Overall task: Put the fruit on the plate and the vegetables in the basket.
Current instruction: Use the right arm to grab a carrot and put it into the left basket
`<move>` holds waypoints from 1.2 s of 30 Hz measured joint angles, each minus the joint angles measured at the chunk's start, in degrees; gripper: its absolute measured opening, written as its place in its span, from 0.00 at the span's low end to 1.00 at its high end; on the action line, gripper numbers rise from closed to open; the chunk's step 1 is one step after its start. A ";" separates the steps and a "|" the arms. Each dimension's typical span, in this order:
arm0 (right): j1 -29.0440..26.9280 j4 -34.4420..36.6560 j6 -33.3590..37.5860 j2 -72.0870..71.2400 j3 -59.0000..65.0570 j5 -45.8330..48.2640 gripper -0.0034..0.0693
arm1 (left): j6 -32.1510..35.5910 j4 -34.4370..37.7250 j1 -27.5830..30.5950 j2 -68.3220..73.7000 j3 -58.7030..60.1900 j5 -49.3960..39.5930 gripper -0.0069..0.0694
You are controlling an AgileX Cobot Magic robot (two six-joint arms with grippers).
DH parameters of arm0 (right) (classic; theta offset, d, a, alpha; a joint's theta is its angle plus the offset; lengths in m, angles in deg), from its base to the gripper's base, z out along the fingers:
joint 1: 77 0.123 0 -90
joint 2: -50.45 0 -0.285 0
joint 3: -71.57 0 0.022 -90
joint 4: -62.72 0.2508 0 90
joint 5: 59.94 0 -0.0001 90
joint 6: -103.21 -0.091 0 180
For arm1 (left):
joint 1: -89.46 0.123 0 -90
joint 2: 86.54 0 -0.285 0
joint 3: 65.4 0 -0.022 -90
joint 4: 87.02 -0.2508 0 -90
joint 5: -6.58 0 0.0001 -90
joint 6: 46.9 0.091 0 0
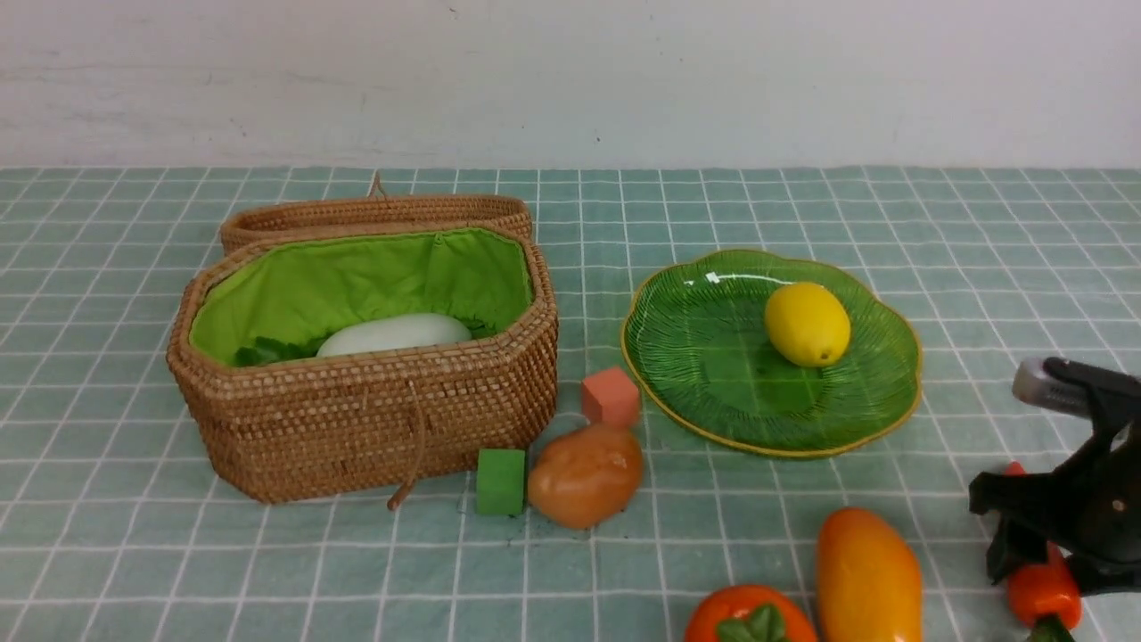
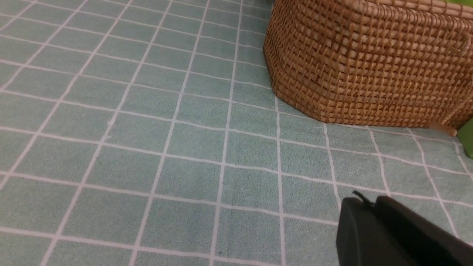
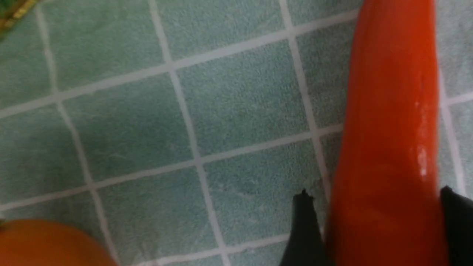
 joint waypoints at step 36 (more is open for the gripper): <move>41.80 55.46 84.73 21.27 -51.83 -27.03 0.55 | 0.00 0.00 0.00 0.00 0.00 0.00 0.19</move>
